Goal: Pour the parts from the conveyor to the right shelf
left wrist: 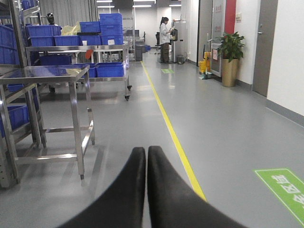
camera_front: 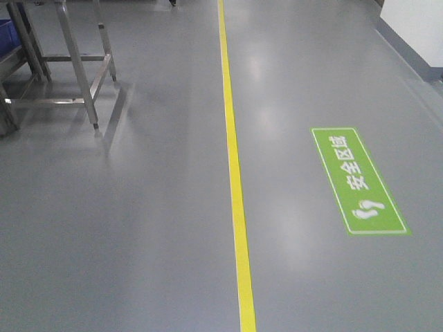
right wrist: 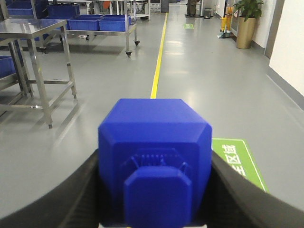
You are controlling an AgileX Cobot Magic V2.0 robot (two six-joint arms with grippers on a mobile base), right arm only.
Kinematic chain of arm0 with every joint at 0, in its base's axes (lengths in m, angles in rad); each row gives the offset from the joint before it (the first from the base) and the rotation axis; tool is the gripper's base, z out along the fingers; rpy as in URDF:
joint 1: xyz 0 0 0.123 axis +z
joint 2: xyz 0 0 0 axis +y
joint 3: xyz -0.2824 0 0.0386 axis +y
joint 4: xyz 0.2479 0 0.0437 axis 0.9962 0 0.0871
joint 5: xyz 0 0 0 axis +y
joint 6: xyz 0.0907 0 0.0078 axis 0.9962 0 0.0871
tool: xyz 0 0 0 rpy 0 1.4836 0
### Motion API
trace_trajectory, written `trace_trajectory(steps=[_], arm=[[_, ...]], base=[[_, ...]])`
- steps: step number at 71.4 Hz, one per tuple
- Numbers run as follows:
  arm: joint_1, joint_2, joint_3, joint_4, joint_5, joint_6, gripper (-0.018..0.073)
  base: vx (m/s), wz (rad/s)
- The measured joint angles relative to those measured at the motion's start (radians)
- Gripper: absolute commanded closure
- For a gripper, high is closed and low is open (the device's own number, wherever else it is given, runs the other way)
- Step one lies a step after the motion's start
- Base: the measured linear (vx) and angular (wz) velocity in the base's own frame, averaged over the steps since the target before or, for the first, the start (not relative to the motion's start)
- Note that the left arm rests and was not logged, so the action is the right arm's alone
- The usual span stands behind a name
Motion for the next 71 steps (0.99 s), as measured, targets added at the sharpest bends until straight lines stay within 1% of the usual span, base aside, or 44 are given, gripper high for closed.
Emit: trace_trajectory(steps=[29, 71], arm=[[0.0, 0.0, 0.0, 0.0, 0.0, 0.0, 0.0564], [0.0, 0.0, 0.0, 0.0, 0.0, 0.0, 0.0564]], base=[[0.72, 0.06], [0.72, -0.04]])
